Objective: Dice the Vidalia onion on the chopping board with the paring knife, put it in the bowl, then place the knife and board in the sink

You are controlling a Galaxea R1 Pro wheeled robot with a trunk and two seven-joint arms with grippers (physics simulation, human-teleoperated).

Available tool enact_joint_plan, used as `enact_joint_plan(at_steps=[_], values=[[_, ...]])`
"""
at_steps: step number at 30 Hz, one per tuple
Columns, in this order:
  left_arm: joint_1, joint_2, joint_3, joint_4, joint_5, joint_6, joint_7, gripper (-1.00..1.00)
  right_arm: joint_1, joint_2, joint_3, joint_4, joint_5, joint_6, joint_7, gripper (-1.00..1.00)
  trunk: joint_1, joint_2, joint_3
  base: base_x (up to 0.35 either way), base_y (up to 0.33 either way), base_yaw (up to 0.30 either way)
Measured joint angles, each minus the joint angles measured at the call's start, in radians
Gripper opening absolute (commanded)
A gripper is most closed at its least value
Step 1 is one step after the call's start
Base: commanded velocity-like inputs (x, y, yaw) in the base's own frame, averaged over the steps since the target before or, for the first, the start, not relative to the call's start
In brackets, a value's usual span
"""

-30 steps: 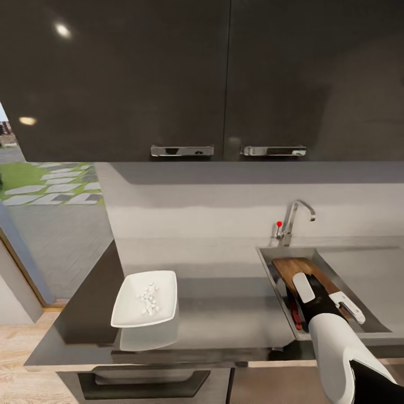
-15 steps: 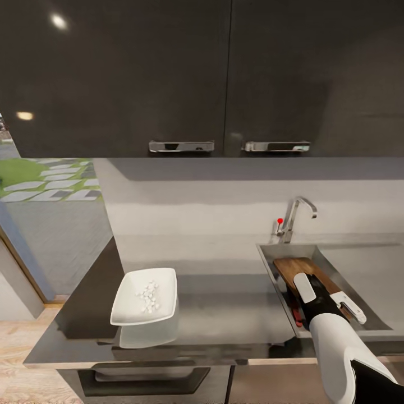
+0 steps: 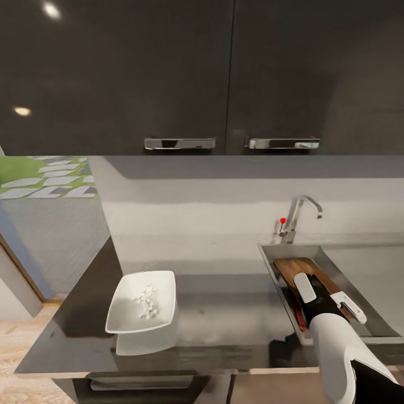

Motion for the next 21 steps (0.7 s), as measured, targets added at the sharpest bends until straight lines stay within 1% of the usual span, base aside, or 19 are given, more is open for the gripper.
enact_joint_plan(at_steps=[21], values=[[0.0,-0.001,0.0,0.0,0.0,0.005,0.0,1.0,0.0,0.0,-0.001,0.0,0.001,0.0,0.0,-1.0,0.0,0.0,-0.03,0.007,0.0,0.0]])
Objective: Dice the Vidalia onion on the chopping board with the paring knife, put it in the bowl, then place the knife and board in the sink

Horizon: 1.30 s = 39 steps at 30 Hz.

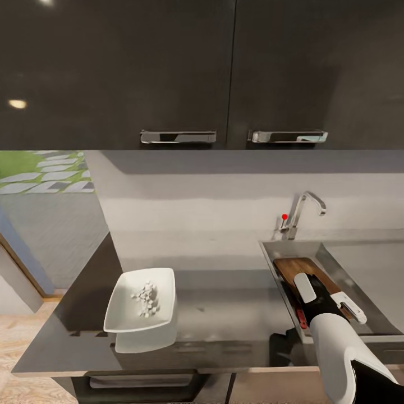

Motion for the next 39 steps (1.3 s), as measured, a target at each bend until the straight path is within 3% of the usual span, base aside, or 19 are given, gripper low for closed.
enact_joint_plan(at_steps=[11,12,33,36,39], values=[[0.0,0.0,0.0,0.0,0.0,0.001,0.001,1.0,0.0,0.0,0.0,-0.001,0.0,0.001,-0.001,-1.0,0.0,0.0,-0.014,0.0,0.0,0.0],[0.0,0.0,0.0,0.0,0.0,0.001,0.001,1.0,0.0,0.0,0.0,-0.001,0.0,0.001,-0.001,1.0,0.0,0.0,-0.014,0.0,0.0,0.0],[0.0,0.0,0.0,0.0,0.0,0.001,0.001,1.0,0.0,0.0,0.007,-0.021,0.0,0.004,0.009,1.0,0.0,0.0,-0.015,0.0,0.0,0.0],[0.0,-0.001,0.0,-0.001,0.0,0.001,0.001,1.0,0.0,-0.005,0.027,-0.099,0.002,0.03,0.012,1.0,0.0,0.0,-0.015,0.0,0.0,0.0],[0.0,-0.001,0.0,-0.001,0.0,0.0,0.001,1.0,0.0,-0.005,0.067,-0.232,0.002,0.14,0.013,1.0,0.0,0.0,-0.015,0.0,0.0,0.0]])
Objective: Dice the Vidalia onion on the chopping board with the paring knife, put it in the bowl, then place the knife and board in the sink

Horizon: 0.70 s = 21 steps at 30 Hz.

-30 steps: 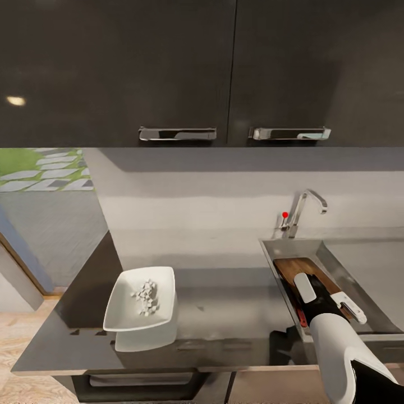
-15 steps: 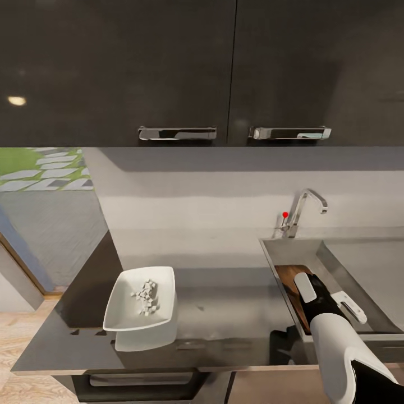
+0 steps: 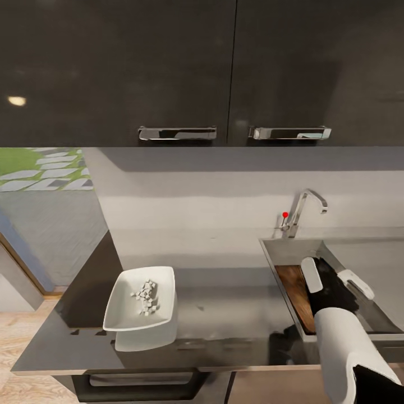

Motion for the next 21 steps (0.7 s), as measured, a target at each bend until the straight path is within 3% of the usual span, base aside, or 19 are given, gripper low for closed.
enact_joint_plan(at_steps=[4,9,13,21], values=[[0.0,0.001,0.0,-0.002,0.0,-0.003,0.0,1.0,0.0,-0.001,0.024,-0.19,0.001,0.204,0.005,1.0,0.0,0.0,0.0,0.0,0.0,0.0],[0.0,0.002,0.0,-0.002,0.0,-0.008,0.0,1.0,0.0,-0.001,0.064,-0.265,0.002,0.369,0.092,1.0,0.0,0.0,0.0,0.0,0.0,0.0],[0.0,0.003,0.0,-0.004,0.0,-0.01,0.0,1.0,0.001,-0.008,0.107,-0.273,0.005,0.407,0.19,1.0,0.0,0.0,0.0,0.0,0.0,0.0],[0.0,0.002,0.0,-0.007,-0.001,-0.029,0.0,1.0,0.001,-0.097,0.162,-0.268,0.011,0.421,0.421,1.0,0.0,0.0,0.0,0.0,0.0,0.0]])
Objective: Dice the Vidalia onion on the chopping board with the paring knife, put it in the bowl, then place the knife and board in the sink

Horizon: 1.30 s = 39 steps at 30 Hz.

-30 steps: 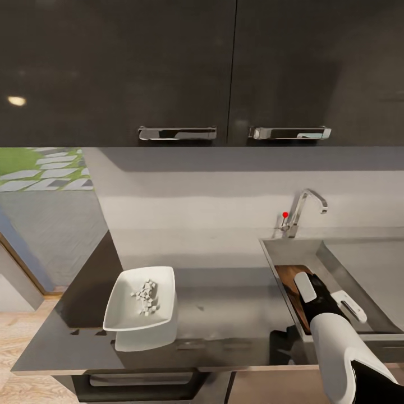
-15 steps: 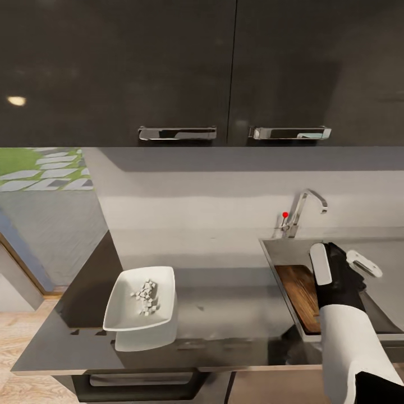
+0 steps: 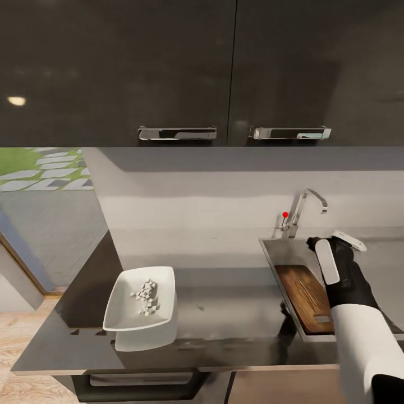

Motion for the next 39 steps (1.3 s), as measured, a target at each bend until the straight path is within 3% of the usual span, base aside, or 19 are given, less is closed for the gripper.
enact_joint_plan(at_steps=[4,5,8,12,13,16,17,19,21,28,39], values=[[0.0,-0.001,0.0,0.001,0.0,-0.092,0.0,1.0,0.004,-0.036,0.014,0.008,0.015,0.001,0.163,1.0,0.0,0.0,0.0,0.0,0.0,0.0],[0.0,-0.003,0.0,0.002,0.0,-0.11,0.0,1.0,0.005,-0.044,0.016,0.013,0.036,0.001,0.209,1.0,0.0,0.0,0.0,0.0,0.0,0.0],[0.0,-0.005,0.0,0.003,0.0,-0.134,0.0,1.0,0.007,-0.064,0.017,0.034,0.133,-0.001,0.339,1.0,0.0,0.0,0.0,0.0,0.0,0.0],[0.0,-0.005,-0.001,0.004,0.0,-0.144,0.0,1.0,0.007,-0.082,0.017,0.05,0.334,-0.003,0.637,1.0,0.0,0.0,0.0,0.0,0.0,0.0],[0.0,-0.005,-0.001,0.004,0.0,-0.145,0.0,1.0,0.007,-0.084,0.018,0.051,0.36,-0.004,0.675,1.0,0.0,0.0,0.0,0.0,0.0,0.0],[0.0,-0.006,-0.001,0.004,0.0,-0.146,0.0,1.0,0.008,-0.094,0.017,0.062,0.49,-0.006,0.875,1.0,0.0,0.0,0.0,0.0,0.0,0.0],[0.0,-0.006,-0.001,0.004,0.0,-0.146,0.0,1.0,0.008,-0.096,0.017,0.063,0.51,-0.006,0.902,1.0,0.0,0.0,0.0,0.0,0.0,0.0],[0.0,-0.003,-0.001,0.004,0.0,-0.147,0.0,1.0,0.008,-0.1,0.015,0.066,0.59,-0.006,0.998,1.0,0.0,0.0,0.0,-0.02,0.0,0.0],[-0.001,-0.005,-0.001,0.004,0.0,-0.147,0.0,1.0,0.008,-0.108,0.013,0.066,0.632,-0.006,1.069,1.0,0.0,0.0,0.0,-0.17,0.0,0.0],[0.0,-0.003,-0.001,0.004,0.0,-0.147,0.0,1.0,0.008,-0.139,0.011,0.064,0.647,-0.005,1.216,1.0,0.001,0.0,0.0,-0.293,0.0,0.0],[0.0,-0.002,-0.001,0.004,0.0,-0.147,0.0,1.0,0.008,-0.142,0.013,0.064,0.648,-0.005,1.241,1.0,0.001,0.0,0.0,-0.336,0.0,0.0]])
